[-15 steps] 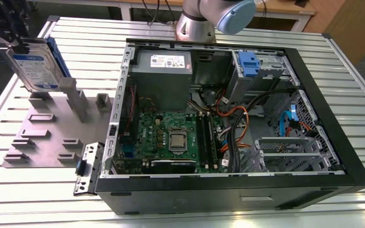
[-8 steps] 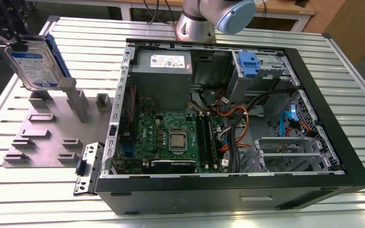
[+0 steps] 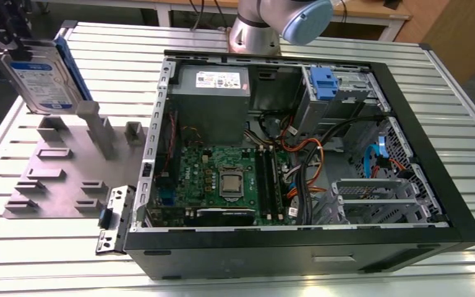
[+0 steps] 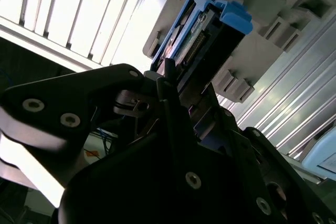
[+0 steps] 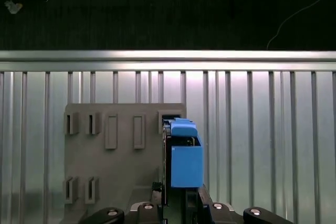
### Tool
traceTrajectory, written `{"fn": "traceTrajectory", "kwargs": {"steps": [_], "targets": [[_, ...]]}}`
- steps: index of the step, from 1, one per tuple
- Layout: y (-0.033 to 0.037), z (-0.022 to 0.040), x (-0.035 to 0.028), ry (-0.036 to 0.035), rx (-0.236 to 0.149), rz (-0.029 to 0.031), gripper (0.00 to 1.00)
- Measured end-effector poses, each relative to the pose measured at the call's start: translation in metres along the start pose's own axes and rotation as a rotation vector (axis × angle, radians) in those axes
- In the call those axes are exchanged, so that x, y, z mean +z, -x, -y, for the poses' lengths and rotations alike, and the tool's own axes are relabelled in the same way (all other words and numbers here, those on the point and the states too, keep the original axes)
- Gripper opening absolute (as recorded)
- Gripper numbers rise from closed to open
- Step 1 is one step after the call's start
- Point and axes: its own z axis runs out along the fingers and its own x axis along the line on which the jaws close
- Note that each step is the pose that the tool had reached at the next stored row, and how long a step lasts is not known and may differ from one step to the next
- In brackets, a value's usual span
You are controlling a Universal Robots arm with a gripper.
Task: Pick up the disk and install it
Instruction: 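Pick up the disk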
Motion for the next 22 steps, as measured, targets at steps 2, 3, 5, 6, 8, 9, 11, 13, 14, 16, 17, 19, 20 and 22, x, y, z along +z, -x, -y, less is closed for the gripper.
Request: {"fn": "traceTrajectory", "kwargs": {"steps": [2, 3, 5, 6, 8, 9, 11, 13, 14, 16, 17, 19, 20, 22], "targets": [[0.0001, -0.0001, -0.0038, 0.0, 0.0, 0.0, 0.35], [0.0002, -0.0001, -0.0048, 0.0, 0.0, 0.0, 0.35], [0.0002, -0.0002, -0.005, -0.0002, 0.0, 0.0002, 0.35], [0.0002, -0.0001, -0.005, -0.0003, 0.0, 0.0002, 0.35], [0.0002, -0.0001, -0.0052, -0.0001, 0.0, 0.0, 0.35], [0.0002, -0.0001, -0.0053, 0.0, 0.0, 0.0, 0.35], [0.0002, -0.0001, -0.0053, -0.0001, 0.0, 0.0, 0.35], [0.0002, -0.0001, -0.0053, 0.0, 0.0, 0.0, 0.35], [0.0002, -0.0001, -0.0054, 0.0, 0.0, 0.0, 0.35], [0.0002, -0.0001, -0.0055, -0.0001, 0.0, 0.0001, 0.35], [0.0002, -0.0001, -0.0071, 0.0006, 0.0, -0.0004, 0.35], [0.0003, -0.0002, -0.0096, 0.0001, 0.0, -0.0001, 0.35], [0.0004, -0.0003, -0.0121, 0.0001, 0.0, 0.0, 0.35], [0.0006, -0.0004, -0.0187, 0.0001, 0.0, -0.0001, 0.35]]}}
